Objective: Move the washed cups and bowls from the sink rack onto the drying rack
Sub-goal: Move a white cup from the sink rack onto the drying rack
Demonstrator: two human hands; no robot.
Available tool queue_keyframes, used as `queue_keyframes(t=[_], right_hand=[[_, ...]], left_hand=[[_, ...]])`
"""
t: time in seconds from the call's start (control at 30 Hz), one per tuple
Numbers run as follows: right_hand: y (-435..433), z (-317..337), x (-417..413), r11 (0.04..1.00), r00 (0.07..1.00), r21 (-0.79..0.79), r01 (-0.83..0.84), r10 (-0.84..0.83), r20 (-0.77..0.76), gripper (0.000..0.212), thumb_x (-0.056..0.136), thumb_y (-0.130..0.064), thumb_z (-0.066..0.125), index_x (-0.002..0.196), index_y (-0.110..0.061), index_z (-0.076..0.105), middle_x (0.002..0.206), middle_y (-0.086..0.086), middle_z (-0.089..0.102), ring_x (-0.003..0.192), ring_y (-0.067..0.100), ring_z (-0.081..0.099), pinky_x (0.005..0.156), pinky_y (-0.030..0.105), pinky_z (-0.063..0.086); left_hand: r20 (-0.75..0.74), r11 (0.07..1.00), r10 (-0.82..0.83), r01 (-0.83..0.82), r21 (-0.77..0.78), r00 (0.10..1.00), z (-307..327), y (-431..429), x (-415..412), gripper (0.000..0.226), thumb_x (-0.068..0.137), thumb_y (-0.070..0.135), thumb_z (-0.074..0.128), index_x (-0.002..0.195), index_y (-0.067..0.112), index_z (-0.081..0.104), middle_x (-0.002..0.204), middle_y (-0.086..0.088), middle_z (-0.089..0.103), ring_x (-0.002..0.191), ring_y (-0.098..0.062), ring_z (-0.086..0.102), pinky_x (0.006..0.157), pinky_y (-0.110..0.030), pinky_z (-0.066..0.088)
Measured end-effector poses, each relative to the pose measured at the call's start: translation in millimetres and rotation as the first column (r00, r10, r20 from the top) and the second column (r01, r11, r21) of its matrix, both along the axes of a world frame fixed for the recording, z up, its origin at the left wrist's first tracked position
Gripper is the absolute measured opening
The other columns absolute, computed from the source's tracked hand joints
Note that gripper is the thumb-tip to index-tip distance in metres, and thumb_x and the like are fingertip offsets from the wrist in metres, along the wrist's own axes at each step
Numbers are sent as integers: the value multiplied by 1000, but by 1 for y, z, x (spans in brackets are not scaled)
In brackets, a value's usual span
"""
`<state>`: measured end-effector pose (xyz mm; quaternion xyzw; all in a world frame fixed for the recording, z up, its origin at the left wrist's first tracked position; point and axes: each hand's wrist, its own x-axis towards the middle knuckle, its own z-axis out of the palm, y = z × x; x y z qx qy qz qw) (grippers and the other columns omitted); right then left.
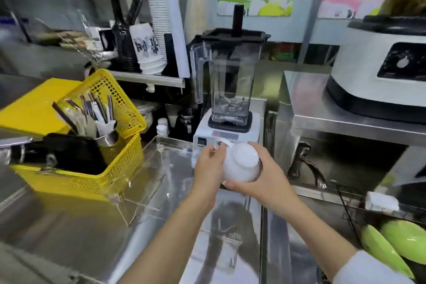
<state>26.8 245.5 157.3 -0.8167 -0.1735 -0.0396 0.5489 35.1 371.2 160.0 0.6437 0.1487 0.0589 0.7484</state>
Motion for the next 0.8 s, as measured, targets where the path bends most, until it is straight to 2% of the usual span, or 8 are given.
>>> queue_keyframes(t=[0.1,0.17,0.27,0.37,0.47,0.57,0.67,0.8], right_hand=[[9,-6,13,994,1000,-109,-15,15,2,71,54,-37,85,102,-59,38,117,-17,51,110,4,50,90,27,46],[12,-9,24,978,1000,-210,-13,16,10,74,52,-41,83,109,-55,38,119,-13,51,112,12,50,94,35,46],[11,-8,36,950,997,-303,-73,60,-50,79,53,-40,83,118,-41,39,114,-19,51,112,15,50,95,37,46],[3,-10,43,923,989,-364,-126,87,-123,78,56,-36,83,120,-40,39,110,-22,48,110,17,40,94,32,36],[-2,-17,49,902,984,-411,-135,74,-159,80,58,-37,83,124,-39,37,118,-12,48,112,17,30,94,31,28],[-2,-25,55,870,984,-475,-132,56,-171,83,55,-45,80,124,-45,35,120,-6,50,115,20,29,95,33,24],[-3,-26,60,839,980,-519,-162,77,-182,79,54,-48,78,120,-48,35,119,-6,51,116,18,33,92,32,17],[-10,-26,57,826,987,-547,-140,75,-139,87,57,-50,78,128,-46,28,135,-7,45,129,19,31,99,34,13]], left_hand=[[39,996,59,-61,58,998,-6,10,6,21,91,24,48,109,14,53,101,-6,60,86,-19,56,65,-27,44],[46,986,92,-97,132,995,-8,11,7,20,93,21,45,112,19,48,95,-1,57,83,-16,54,64,-28,42],[73,953,98,-115,282,992,-18,15,11,36,92,23,43,128,22,39,92,4,59,82,-14,56,66,-30,42],[50,878,40,-59,475,998,-26,18,11,31,92,25,42,123,26,48,85,7,60,86,-20,57,79,-36,48],[-30,850,14,3,526,999,-30,18,10,33,92,27,42,124,28,50,76,15,54,91,-22,57,92,-40,46],[-100,799,22,43,599,995,-37,18,11,38,93,32,38,130,28,45,94,4,61,107,-25,55,105,-49,35],[-125,753,17,69,655,992,-42,18,12,41,93,37,36,133,29,43,114,-5,66,118,-28,51,109,-51,29],[-155,618,54,89,781,986,-36,18,8,43,93,36,39,134,27,44,142,-9,40,132,-29,32,110,-44,21]])
